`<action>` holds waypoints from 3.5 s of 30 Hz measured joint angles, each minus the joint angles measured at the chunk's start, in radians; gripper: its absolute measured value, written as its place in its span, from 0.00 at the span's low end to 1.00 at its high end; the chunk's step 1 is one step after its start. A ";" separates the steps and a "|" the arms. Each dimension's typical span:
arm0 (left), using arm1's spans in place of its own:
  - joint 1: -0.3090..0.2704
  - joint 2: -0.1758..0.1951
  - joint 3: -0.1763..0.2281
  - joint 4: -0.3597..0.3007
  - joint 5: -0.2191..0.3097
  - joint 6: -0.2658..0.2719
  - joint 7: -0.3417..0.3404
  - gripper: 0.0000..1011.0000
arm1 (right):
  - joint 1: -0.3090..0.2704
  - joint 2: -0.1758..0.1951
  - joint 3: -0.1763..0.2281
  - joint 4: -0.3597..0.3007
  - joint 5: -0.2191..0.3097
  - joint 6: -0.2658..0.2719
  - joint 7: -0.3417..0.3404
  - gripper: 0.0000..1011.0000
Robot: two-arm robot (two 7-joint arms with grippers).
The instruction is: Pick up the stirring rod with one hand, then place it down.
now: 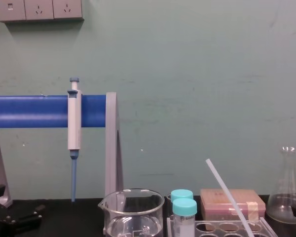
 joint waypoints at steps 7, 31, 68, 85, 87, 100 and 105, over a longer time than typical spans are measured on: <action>0.000 0.000 0.000 0.000 0.000 0.000 0.000 0.99 | 0.000 0.000 0.000 0.000 0.000 0.000 0.000 0.99; 0.000 0.000 0.000 0.000 0.000 0.000 0.000 0.99 | 0.000 0.000 0.000 0.000 0.000 0.000 0.000 0.99; 0.000 0.000 0.000 0.000 0.000 0.000 0.000 0.99 | 0.000 0.000 0.000 0.000 0.000 0.000 0.000 0.99; 0.000 0.000 0.000 0.000 0.000 0.000 0.000 0.99 | -0.011 -0.002 0.012 -0.001 -0.028 -0.090 0.051 0.99; 0.000 0.000 0.000 0.000 0.000 0.000 0.000 0.99 | -0.012 -0.002 0.013 -0.002 -0.030 -0.115 0.071 0.99; 0.000 0.000 0.000 0.000 0.000 0.000 0.000 0.99 | 0.012 -0.026 0.008 0.005 -0.027 -0.206 0.192 0.99; 0.000 0.000 0.000 0.000 0.000 0.000 0.000 0.99 | 0.037 -0.046 0.002 0.025 -0.014 -0.228 0.249 0.99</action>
